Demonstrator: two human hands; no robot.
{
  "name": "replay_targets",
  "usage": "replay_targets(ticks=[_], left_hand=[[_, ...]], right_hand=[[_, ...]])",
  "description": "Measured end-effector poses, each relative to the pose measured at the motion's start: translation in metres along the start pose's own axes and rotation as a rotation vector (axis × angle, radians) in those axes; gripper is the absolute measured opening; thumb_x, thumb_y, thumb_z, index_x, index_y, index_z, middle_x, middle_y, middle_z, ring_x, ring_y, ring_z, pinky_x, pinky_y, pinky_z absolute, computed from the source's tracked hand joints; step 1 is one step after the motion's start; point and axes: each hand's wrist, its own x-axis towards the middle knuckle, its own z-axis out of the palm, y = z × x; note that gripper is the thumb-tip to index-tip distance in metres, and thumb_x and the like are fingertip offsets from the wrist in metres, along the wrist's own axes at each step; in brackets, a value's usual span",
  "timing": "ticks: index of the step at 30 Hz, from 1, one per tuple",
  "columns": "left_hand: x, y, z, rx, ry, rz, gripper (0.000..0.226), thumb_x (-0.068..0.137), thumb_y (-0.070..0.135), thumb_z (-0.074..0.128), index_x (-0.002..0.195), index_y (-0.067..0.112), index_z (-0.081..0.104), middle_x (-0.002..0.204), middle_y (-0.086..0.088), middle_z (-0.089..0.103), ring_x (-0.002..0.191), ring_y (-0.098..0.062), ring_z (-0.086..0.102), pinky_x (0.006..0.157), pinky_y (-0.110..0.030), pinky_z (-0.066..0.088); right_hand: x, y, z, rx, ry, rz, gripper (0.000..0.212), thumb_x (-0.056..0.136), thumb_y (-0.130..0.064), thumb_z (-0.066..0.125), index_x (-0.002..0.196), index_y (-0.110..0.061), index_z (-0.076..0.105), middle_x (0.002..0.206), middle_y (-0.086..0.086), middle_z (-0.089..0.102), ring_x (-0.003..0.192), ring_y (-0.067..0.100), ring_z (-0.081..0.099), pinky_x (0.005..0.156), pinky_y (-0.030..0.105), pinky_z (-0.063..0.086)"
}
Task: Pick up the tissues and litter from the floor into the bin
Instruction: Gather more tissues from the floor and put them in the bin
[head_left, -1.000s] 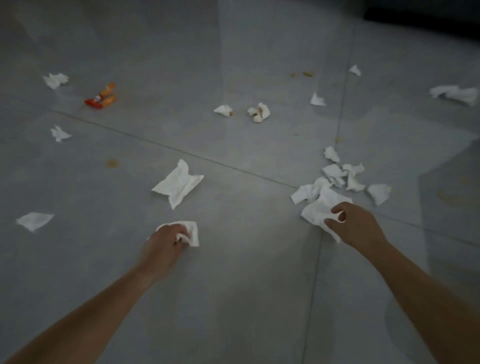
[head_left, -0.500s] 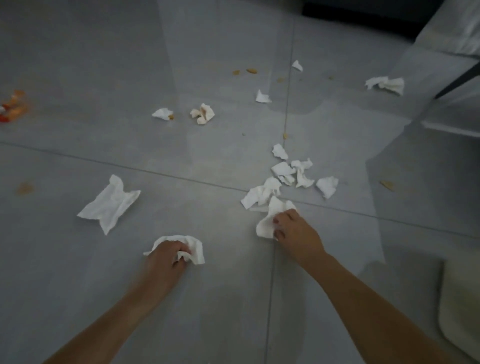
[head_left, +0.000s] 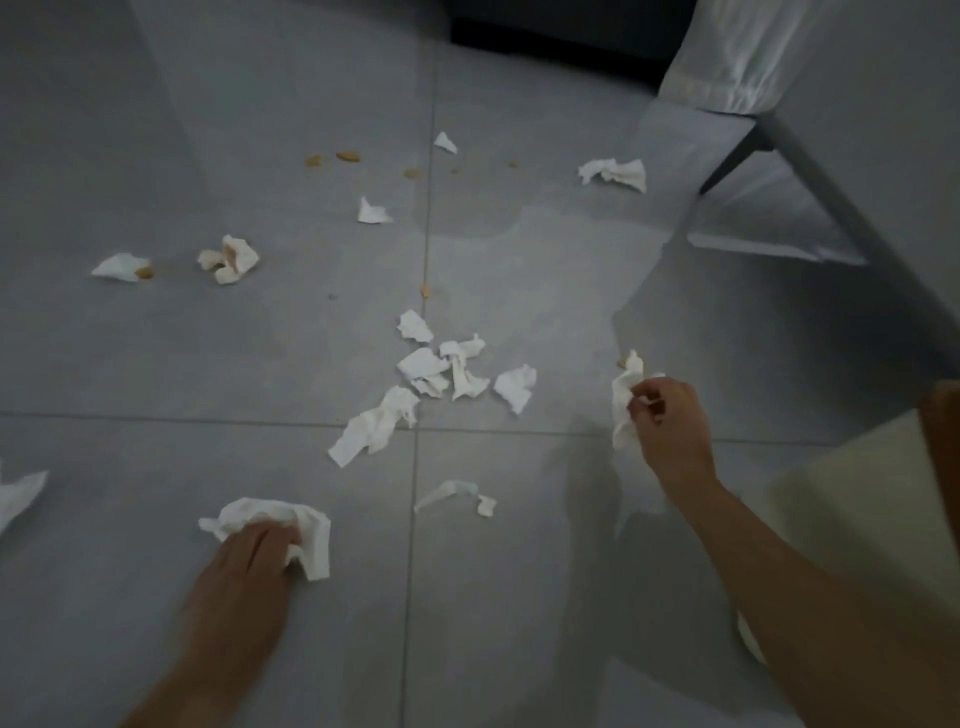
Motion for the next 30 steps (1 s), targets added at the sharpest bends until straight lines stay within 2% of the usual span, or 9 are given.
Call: replay_targets(ticks=[2, 5, 9, 13, 17, 21, 25, 27, 30], left_hand=[[0.000, -0.003, 0.003, 0.055, 0.024, 0.011, 0.036, 0.070, 0.019, 0.039, 0.086, -0.001, 0.065, 0.087, -0.022, 0.069, 0.078, -0.038, 0.066, 0.059, -0.039, 0.054], [0.001, -0.006, 0.005, 0.079, 0.007, 0.002, 0.038, 0.071, 0.018, 0.039, 0.087, -0.003, 0.066, 0.088, -0.024, 0.069, 0.076, -0.043, 0.068, 0.070, -0.037, 0.045], [0.002, -0.004, 0.001, 0.040, -0.004, 0.027, 0.036, 0.072, 0.018, 0.039, 0.088, 0.000, 0.066, 0.088, -0.023, 0.070, 0.077, -0.042, 0.069, 0.063, -0.035, 0.054], [0.002, -0.005, -0.001, -0.073, 0.007, 0.027, 0.023, 0.073, 0.019, 0.040, 0.094, 0.020, 0.048, 0.088, -0.017, 0.070, 0.086, -0.031, 0.061, 0.073, -0.033, 0.041], [0.001, -0.008, 0.001, -0.070, 0.023, 0.052, 0.021, 0.073, 0.018, 0.040, 0.092, 0.018, 0.050, 0.088, -0.017, 0.068, 0.091, -0.022, 0.051, 0.076, -0.032, 0.039], [0.001, -0.010, 0.002, -0.044, 0.033, 0.043, 0.021, 0.073, 0.019, 0.040, 0.092, 0.019, 0.048, 0.089, -0.016, 0.068, 0.088, -0.026, 0.057, 0.072, -0.036, 0.045], [0.002, -0.008, 0.002, -0.017, 0.032, 0.055, 0.020, 0.072, 0.018, 0.041, 0.091, 0.019, 0.047, 0.086, -0.013, 0.068, 0.083, -0.027, 0.057, 0.068, -0.036, 0.047], [0.004, -0.005, -0.001, 0.001, -0.006, 0.036, 0.019, 0.071, 0.018, 0.041, 0.088, 0.017, 0.048, 0.083, -0.013, 0.068, 0.072, -0.032, 0.065, 0.055, -0.032, 0.053], [0.005, -0.001, -0.004, 0.076, -0.104, 0.027, 0.023, 0.072, 0.016, 0.040, 0.092, 0.011, 0.051, 0.080, -0.014, 0.066, 0.066, -0.033, 0.066, 0.049, -0.031, 0.051]], right_hand=[[0.017, -0.003, 0.012, -0.022, -0.067, -0.023, 0.009, 0.082, -0.007, 0.060, 0.090, -0.009, 0.063, 0.100, 0.016, 0.055, 0.085, 0.030, 0.057, 0.073, 0.022, 0.035], [0.027, -0.026, 0.048, 0.000, -0.188, -0.136, 0.010, 0.079, -0.005, 0.061, 0.087, -0.010, 0.063, 0.106, 0.012, 0.053, 0.084, 0.027, 0.059, 0.076, 0.026, 0.042], [0.026, -0.047, 0.095, -0.104, -0.376, -0.259, 0.013, 0.082, -0.013, 0.059, 0.094, -0.013, 0.063, 0.128, 0.011, 0.043, 0.098, 0.030, 0.055, 0.087, 0.038, 0.048], [0.021, -0.054, 0.110, -0.192, -0.430, -0.274, 0.010, 0.084, -0.014, 0.057, 0.091, -0.009, 0.060, 0.103, 0.013, 0.057, 0.093, 0.033, 0.055, 0.078, 0.034, 0.042], [-0.002, -0.060, 0.092, 0.006, -0.382, -0.173, 0.008, 0.084, -0.013, 0.057, 0.091, -0.012, 0.054, 0.080, 0.004, 0.059, 0.071, 0.022, 0.054, 0.058, 0.025, 0.038], [-0.051, -0.078, 0.078, 0.178, -0.490, -0.227, 0.025, 0.080, -0.011, 0.058, 0.099, -0.025, 0.053, 0.085, -0.003, 0.056, 0.069, 0.016, 0.052, 0.057, 0.017, 0.037], [-0.091, -0.077, 0.090, -0.161, -0.667, -0.441, 0.029, 0.083, -0.019, 0.056, 0.112, -0.025, 0.055, 0.114, 0.005, 0.051, 0.092, 0.027, 0.053, 0.077, 0.034, 0.047], [-0.103, -0.076, 0.096, -0.302, -0.652, -0.461, 0.030, 0.084, -0.018, 0.055, 0.114, -0.020, 0.054, 0.117, 0.008, 0.049, 0.095, 0.029, 0.053, 0.077, 0.038, 0.046], [-0.113, -0.078, 0.098, -0.327, -0.676, -0.441, 0.033, 0.079, -0.012, 0.058, 0.112, -0.014, 0.052, 0.114, 0.011, 0.052, 0.097, 0.030, 0.054, 0.079, 0.037, 0.043]])
